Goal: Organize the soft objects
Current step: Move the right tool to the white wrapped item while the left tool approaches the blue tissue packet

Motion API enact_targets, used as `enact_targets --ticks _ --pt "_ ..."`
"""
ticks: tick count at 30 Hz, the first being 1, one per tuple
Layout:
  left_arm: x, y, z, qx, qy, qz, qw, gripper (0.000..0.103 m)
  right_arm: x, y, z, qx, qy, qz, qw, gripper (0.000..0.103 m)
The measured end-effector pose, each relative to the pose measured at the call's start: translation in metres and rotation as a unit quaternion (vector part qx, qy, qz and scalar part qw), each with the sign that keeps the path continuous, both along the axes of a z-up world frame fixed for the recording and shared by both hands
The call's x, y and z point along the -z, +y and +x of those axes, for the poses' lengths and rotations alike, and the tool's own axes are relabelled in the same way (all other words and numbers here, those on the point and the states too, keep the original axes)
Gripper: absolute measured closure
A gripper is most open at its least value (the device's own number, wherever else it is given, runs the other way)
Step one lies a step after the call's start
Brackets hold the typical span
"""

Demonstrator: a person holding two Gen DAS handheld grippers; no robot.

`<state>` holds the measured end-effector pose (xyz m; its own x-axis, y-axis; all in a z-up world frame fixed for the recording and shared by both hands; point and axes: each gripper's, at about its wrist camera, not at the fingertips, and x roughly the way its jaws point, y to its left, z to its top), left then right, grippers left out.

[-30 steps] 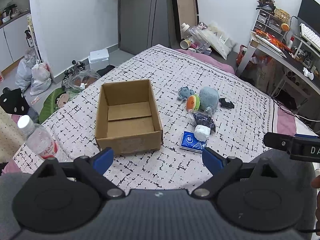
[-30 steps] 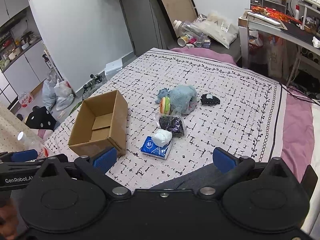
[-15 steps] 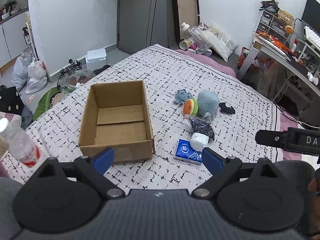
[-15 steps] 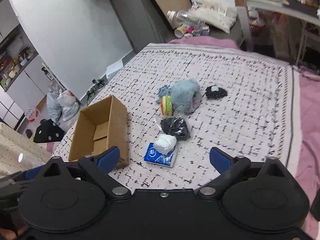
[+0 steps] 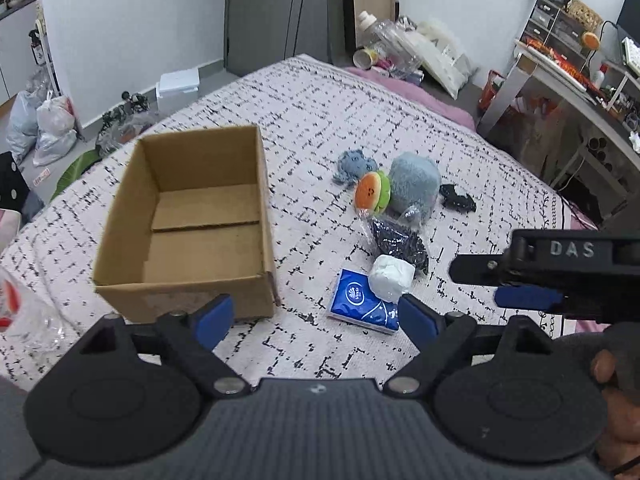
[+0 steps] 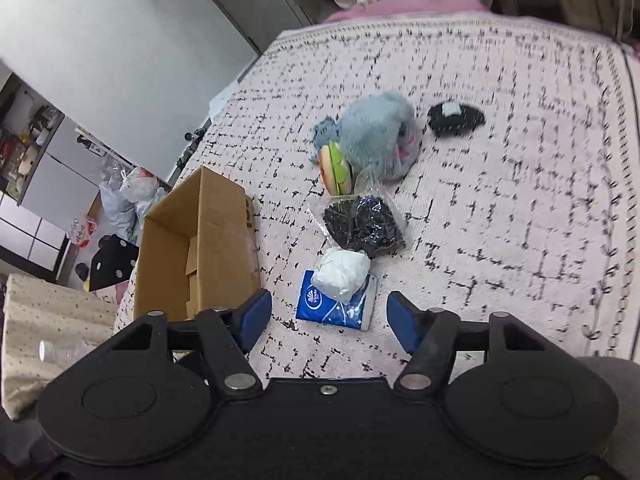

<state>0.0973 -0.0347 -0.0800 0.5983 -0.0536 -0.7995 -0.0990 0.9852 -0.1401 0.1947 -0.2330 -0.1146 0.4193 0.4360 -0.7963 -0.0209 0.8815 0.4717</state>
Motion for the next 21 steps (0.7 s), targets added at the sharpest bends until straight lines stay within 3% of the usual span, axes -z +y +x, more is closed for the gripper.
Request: enact_targets --ticks 7,11,15,21 --pt "0.022 -0.008 0.024 -0.002 0.019 -0.007 0.9998 0.019 0.025 0.004 0.026 0.009 0.034 0.017 0.999 0.04" --pt "0.037 -0.01 0.037 -0.009 0.034 -0.014 0.9993 0.027 0.043 0.007 0.038 0.01 0.057 0.027 0.998 0.039" --pt "0.051 -0.011 0.046 -0.015 0.045 -0.024 0.9986 0.028 0.057 0.014 0.046 0.015 0.064 0.003 0.998 0.039" --pt "0.067 -0.013 0.057 -0.016 0.059 -0.029 0.9977 0.028 0.073 0.021 0.058 0.003 0.085 0.006 0.996 0.036"
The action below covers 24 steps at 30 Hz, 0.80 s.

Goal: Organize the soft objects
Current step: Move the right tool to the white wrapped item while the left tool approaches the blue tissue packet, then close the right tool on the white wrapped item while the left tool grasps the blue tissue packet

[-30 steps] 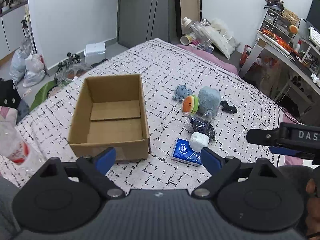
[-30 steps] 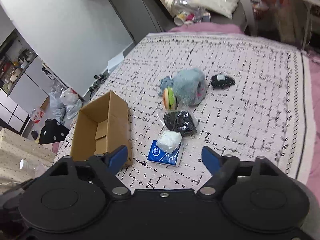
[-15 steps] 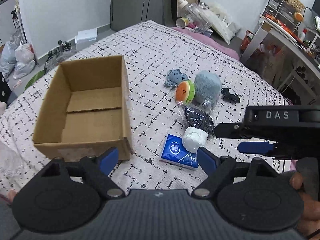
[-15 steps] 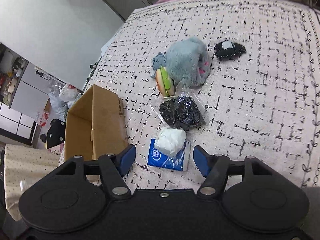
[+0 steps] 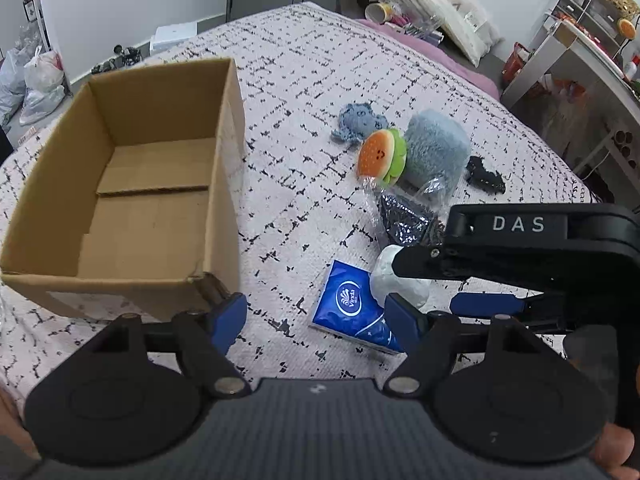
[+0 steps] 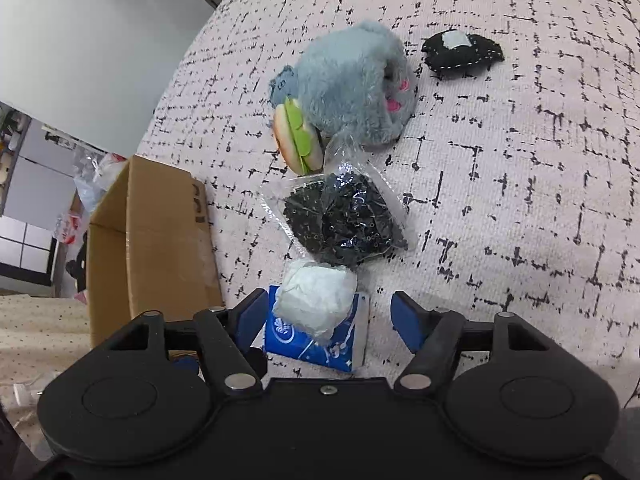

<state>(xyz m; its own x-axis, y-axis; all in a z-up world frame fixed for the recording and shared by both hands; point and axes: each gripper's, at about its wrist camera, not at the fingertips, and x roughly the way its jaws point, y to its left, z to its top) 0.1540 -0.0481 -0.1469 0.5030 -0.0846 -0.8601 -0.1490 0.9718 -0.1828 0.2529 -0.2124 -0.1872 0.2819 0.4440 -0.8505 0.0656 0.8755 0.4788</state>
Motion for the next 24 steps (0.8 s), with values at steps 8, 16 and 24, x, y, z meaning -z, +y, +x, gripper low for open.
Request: enact_targets --ticks 8,16,24 --pt "0.012 -0.009 0.011 0.007 0.013 0.001 0.9999 0.028 0.011 -0.002 0.004 -0.004 0.006 0.028 1.0 0.071" --pt "0.018 -0.03 0.02 0.031 0.021 0.013 0.9992 0.025 0.012 -0.029 0.001 0.046 0.012 0.093 0.995 0.072" --pt "0.031 -0.042 0.028 0.038 0.033 0.03 0.9983 0.024 0.015 -0.037 -0.002 0.058 0.018 0.103 0.993 0.071"
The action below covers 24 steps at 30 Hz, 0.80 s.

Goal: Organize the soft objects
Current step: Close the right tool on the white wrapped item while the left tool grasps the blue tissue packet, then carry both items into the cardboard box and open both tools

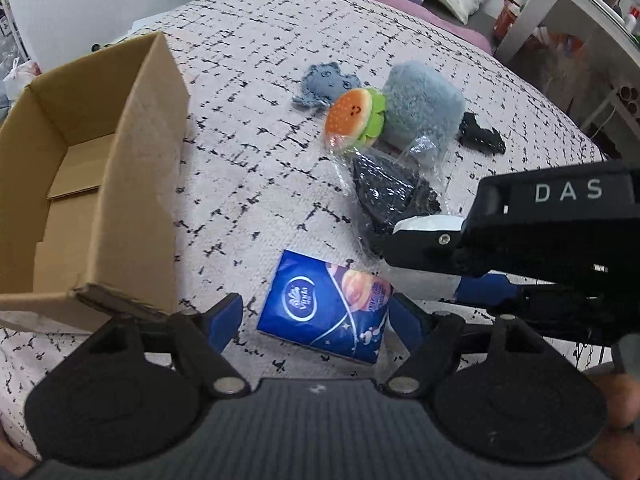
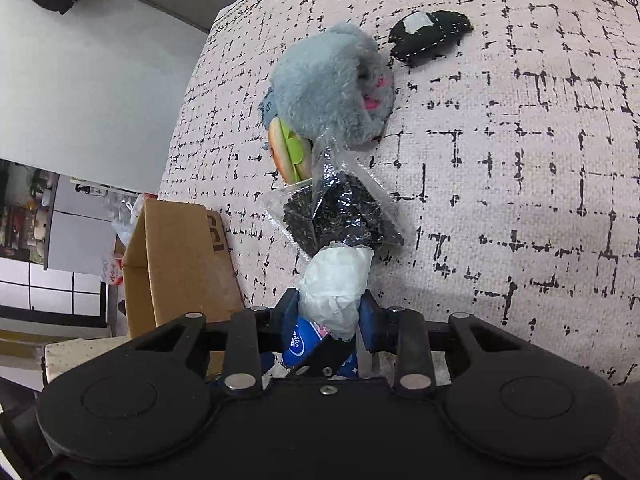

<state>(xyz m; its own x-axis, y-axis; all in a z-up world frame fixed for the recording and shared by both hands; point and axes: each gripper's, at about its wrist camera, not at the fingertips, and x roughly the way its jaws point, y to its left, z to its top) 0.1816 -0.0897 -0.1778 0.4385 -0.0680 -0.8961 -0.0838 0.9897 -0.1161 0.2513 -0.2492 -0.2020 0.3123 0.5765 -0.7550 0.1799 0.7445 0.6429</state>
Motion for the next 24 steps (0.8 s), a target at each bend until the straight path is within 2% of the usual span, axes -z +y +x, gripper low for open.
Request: enact_targets --ticks 5,9,13,20,24 --pt "0.011 -0.006 0.005 0.008 0.008 0.019 0.9997 0.024 0.003 -0.001 0.001 0.001 0.004 0.004 1.0 0.071" --pt "0.012 -0.006 0.004 0.008 -0.001 0.019 0.9998 0.025 0.005 -0.003 0.001 0.012 0.003 0.002 1.0 0.071" --pt "0.007 -0.002 0.002 -0.018 0.003 0.013 0.9997 0.034 0.004 -0.003 0.001 0.011 -0.002 0.005 1.0 0.071" --pt "-0.012 0.004 -0.008 -0.024 -0.022 0.0 0.9995 0.034 -0.01 -0.004 -0.008 0.011 -0.034 0.022 0.999 0.071" --pt "-0.019 0.009 -0.012 -0.036 -0.028 -0.012 0.9989 0.035 -0.023 -0.008 -0.014 0.018 -0.072 0.035 0.997 0.071"
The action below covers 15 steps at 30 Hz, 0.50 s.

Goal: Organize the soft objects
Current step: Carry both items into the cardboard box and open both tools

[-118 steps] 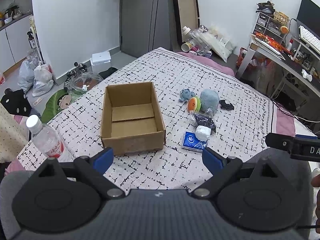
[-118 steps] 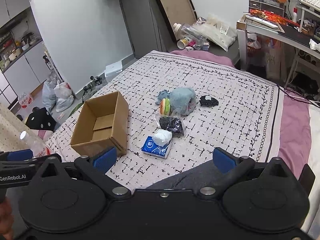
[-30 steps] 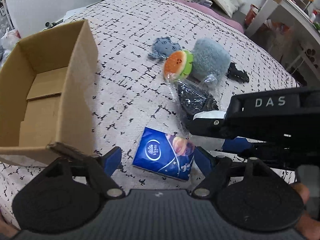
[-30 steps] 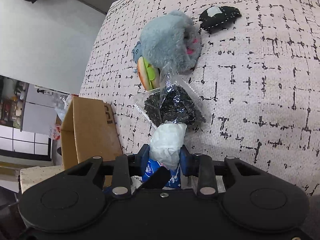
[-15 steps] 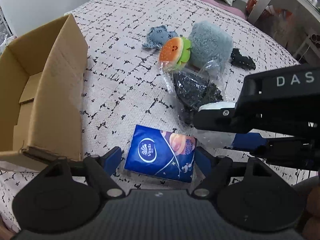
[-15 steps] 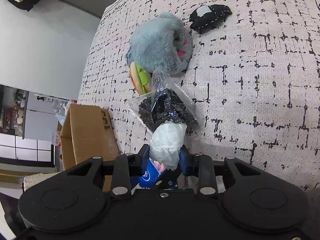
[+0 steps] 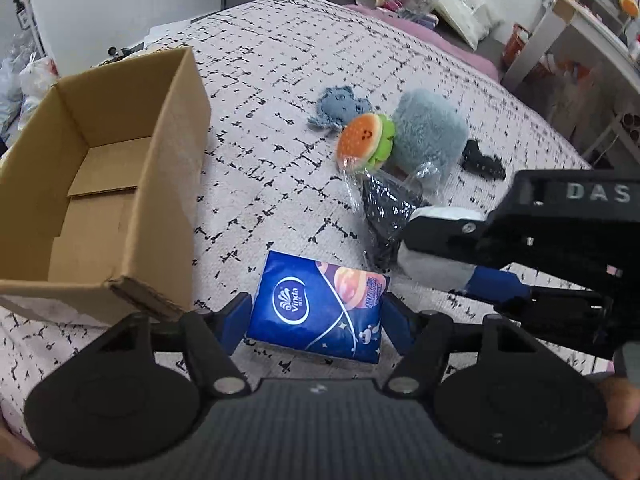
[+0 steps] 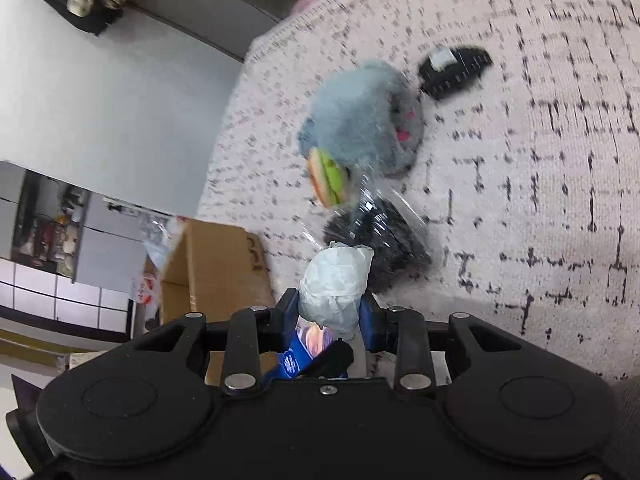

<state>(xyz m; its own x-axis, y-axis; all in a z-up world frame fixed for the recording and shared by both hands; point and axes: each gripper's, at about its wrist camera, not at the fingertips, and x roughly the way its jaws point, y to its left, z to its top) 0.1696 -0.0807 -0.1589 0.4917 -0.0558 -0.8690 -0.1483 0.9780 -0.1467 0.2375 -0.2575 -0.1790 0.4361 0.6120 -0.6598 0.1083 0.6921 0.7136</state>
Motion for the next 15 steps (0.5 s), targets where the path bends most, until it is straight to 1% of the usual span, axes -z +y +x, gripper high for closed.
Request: enact_targets --ticks 2,4,6,8,10,13,15 --pt "-0.008 0.004 -0.003 -0.005 -0.01 -0.01 0.9999 0.035 -0.011 -0.001 -0.003 0.0 -0.036 0.007 0.999 0.071" --pt "-0.018 0.006 -0.008 -0.005 -0.025 -0.014 0.9996 0.035 -0.02 -0.004 -0.008 0.004 -0.057 0.014 0.998 0.071" --pt "-0.027 0.01 -0.011 -0.009 -0.036 -0.017 0.9992 0.035 -0.026 -0.002 -0.01 0.004 -0.067 0.013 0.998 0.071" --pt "-0.036 0.015 -0.014 -0.014 -0.046 -0.026 0.9985 0.035 -0.035 0.002 -0.013 0.002 -0.08 -0.008 0.997 0.071" --pt "-0.044 0.021 -0.017 -0.016 -0.058 -0.033 0.9976 0.035 -0.042 0.005 -0.017 0.0 -0.088 -0.02 0.996 0.071" --pt "-0.054 0.03 -0.022 -0.026 -0.071 -0.036 0.9965 0.035 -0.05 0.009 -0.021 0.0 -0.09 -0.037 0.995 0.071" --pt "-0.058 0.039 -0.024 -0.034 -0.077 -0.046 0.9954 0.035 -0.054 0.014 -0.024 -0.004 -0.092 -0.047 0.995 0.071"
